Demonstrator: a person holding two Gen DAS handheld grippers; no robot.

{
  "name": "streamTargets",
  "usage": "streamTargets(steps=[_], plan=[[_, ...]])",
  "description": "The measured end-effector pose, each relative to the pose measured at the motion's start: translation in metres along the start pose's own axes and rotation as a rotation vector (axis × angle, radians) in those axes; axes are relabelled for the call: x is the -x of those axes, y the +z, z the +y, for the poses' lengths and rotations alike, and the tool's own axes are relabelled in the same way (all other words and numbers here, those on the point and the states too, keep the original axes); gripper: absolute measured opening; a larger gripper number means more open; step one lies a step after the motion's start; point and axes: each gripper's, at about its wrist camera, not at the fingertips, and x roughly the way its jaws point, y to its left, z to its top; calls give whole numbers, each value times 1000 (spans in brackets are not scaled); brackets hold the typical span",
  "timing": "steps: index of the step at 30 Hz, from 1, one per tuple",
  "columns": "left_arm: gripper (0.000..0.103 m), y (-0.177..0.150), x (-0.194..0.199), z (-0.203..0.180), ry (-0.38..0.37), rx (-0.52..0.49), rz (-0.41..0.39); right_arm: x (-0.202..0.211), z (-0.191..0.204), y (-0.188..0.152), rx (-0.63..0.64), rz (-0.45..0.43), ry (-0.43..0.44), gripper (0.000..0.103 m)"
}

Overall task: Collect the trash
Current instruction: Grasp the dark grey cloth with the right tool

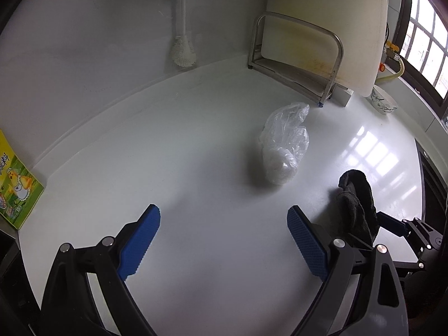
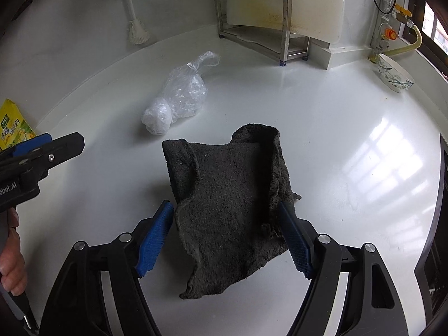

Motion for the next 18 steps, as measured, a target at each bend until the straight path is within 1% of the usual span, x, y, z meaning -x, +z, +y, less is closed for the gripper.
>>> streamTargets(steps=[3, 5, 9, 11, 15, 17, 18], plan=[[90, 2, -6, 4, 1, 1, 9, -5, 2, 0, 3, 0, 3, 72], [90, 3, -10, 3, 2, -5, 12, -8, 2, 2, 2, 1, 6, 65], [90, 3, -14, 2, 5, -10, 22, -10, 4, 2, 10, 4, 24, 60], [90, 4, -15, 1, 4, -9, 23, -9, 4, 2, 6, 1, 38, 51], [90, 4, -19, -4, -3, -17, 30, -8, 1, 3, -7, 0, 73, 41], [90, 4, -22, -8, -9, -23, 37, -4, -2, 3, -21, -7, 100, 29], [90, 4, -24, -10, -13, -27, 40, -2, -4, 3, -31, -8, 111, 27]])
